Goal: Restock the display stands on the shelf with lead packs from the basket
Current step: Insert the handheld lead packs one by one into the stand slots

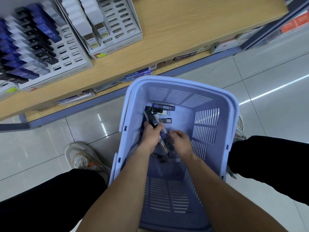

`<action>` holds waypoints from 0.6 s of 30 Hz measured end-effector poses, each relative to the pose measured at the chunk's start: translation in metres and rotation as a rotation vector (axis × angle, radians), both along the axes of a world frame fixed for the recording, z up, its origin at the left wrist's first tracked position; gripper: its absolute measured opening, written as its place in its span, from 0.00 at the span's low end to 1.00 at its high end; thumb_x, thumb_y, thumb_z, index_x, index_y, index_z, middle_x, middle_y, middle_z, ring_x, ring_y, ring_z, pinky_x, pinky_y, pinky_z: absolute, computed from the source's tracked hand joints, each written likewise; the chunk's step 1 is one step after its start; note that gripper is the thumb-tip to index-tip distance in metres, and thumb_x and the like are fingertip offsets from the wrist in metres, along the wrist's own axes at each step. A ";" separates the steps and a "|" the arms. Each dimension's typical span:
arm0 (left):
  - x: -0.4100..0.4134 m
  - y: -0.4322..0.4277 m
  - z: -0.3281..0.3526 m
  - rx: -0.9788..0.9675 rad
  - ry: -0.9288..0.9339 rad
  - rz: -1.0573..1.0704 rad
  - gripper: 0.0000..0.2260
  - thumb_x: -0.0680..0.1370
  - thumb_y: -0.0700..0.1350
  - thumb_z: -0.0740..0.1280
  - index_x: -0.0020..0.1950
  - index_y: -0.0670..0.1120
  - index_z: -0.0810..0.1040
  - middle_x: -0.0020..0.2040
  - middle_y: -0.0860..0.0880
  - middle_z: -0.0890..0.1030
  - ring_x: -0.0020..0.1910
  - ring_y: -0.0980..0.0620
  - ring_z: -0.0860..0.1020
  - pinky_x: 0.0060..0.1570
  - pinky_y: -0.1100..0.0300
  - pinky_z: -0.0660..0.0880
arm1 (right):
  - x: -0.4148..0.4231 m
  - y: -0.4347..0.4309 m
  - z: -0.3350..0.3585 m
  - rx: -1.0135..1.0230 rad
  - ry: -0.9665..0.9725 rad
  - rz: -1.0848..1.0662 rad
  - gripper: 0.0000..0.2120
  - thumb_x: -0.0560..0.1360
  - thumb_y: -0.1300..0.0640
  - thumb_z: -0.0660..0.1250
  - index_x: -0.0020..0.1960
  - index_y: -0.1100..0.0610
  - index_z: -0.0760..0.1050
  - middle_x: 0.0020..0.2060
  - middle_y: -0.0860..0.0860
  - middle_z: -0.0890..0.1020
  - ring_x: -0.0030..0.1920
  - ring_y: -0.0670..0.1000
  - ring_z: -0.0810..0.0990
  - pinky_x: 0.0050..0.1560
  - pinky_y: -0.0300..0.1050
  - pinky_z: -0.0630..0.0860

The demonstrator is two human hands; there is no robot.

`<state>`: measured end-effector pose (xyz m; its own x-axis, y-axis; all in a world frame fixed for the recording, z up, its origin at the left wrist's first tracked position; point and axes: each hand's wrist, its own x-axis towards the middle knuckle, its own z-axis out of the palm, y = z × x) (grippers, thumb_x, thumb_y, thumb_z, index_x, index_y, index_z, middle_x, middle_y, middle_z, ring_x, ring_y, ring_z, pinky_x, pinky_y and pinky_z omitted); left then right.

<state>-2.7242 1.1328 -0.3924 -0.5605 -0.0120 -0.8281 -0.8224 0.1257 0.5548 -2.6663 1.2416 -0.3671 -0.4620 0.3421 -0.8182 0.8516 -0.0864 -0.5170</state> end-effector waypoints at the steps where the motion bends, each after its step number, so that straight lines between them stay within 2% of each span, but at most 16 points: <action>1: -0.003 0.002 0.002 0.004 0.008 0.007 0.15 0.80 0.45 0.70 0.64 0.47 0.70 0.57 0.45 0.82 0.55 0.45 0.81 0.57 0.48 0.79 | 0.004 -0.005 0.005 -0.045 0.008 -0.035 0.08 0.78 0.54 0.65 0.46 0.54 0.82 0.40 0.51 0.85 0.45 0.55 0.82 0.48 0.50 0.77; 3: -0.008 0.007 0.008 0.031 0.022 -0.002 0.15 0.80 0.44 0.70 0.63 0.46 0.71 0.56 0.45 0.82 0.56 0.45 0.81 0.61 0.45 0.78 | 0.009 -0.010 0.016 -0.126 -0.011 -0.058 0.10 0.78 0.53 0.62 0.47 0.56 0.81 0.40 0.52 0.83 0.43 0.54 0.80 0.46 0.49 0.76; 6: -0.013 0.014 0.023 0.067 0.037 0.003 0.13 0.80 0.43 0.70 0.62 0.45 0.71 0.54 0.45 0.82 0.56 0.45 0.81 0.60 0.47 0.78 | 0.006 -0.007 0.032 -0.177 -0.012 -0.083 0.10 0.79 0.55 0.60 0.47 0.55 0.80 0.42 0.54 0.81 0.44 0.54 0.78 0.48 0.49 0.76; 9: -0.015 0.020 0.040 0.106 0.041 0.068 0.07 0.80 0.41 0.69 0.55 0.46 0.72 0.47 0.45 0.82 0.50 0.43 0.81 0.53 0.47 0.79 | 0.002 -0.005 0.052 -0.242 0.020 -0.106 0.12 0.81 0.54 0.59 0.47 0.54 0.79 0.40 0.53 0.81 0.41 0.51 0.78 0.39 0.42 0.73; 11: -0.016 0.022 0.052 0.123 0.054 0.087 0.06 0.80 0.38 0.68 0.51 0.46 0.73 0.44 0.44 0.81 0.47 0.43 0.80 0.52 0.45 0.79 | 0.001 -0.003 0.062 -0.293 0.007 -0.114 0.14 0.82 0.51 0.58 0.46 0.55 0.78 0.40 0.54 0.80 0.37 0.50 0.77 0.35 0.40 0.72; 13: -0.017 0.020 0.065 0.147 0.075 0.071 0.04 0.80 0.38 0.68 0.50 0.45 0.75 0.43 0.43 0.80 0.46 0.42 0.79 0.54 0.40 0.78 | 0.004 -0.001 0.074 -0.314 -0.015 -0.013 0.18 0.83 0.45 0.55 0.50 0.56 0.78 0.40 0.55 0.78 0.35 0.50 0.76 0.36 0.42 0.73; 15: -0.017 0.017 0.081 0.177 0.062 0.078 0.05 0.80 0.40 0.69 0.52 0.41 0.74 0.41 0.41 0.79 0.42 0.42 0.79 0.49 0.37 0.79 | 0.008 -0.001 0.083 -0.277 0.007 0.104 0.24 0.83 0.40 0.53 0.52 0.57 0.79 0.39 0.53 0.77 0.34 0.50 0.74 0.35 0.41 0.72; 17: -0.017 0.014 0.100 0.193 0.058 0.082 0.08 0.81 0.42 0.69 0.54 0.39 0.75 0.40 0.40 0.79 0.38 0.42 0.79 0.41 0.45 0.80 | 0.010 -0.003 0.096 -0.200 0.047 0.211 0.26 0.83 0.38 0.51 0.51 0.56 0.79 0.39 0.52 0.75 0.35 0.50 0.71 0.35 0.41 0.70; 18: -0.017 0.013 0.110 0.194 0.061 0.086 0.09 0.81 0.43 0.69 0.56 0.38 0.75 0.41 0.39 0.79 0.38 0.42 0.80 0.39 0.49 0.78 | 0.011 -0.004 0.102 -0.176 0.067 0.252 0.26 0.83 0.37 0.51 0.50 0.55 0.78 0.39 0.51 0.74 0.35 0.50 0.70 0.35 0.42 0.70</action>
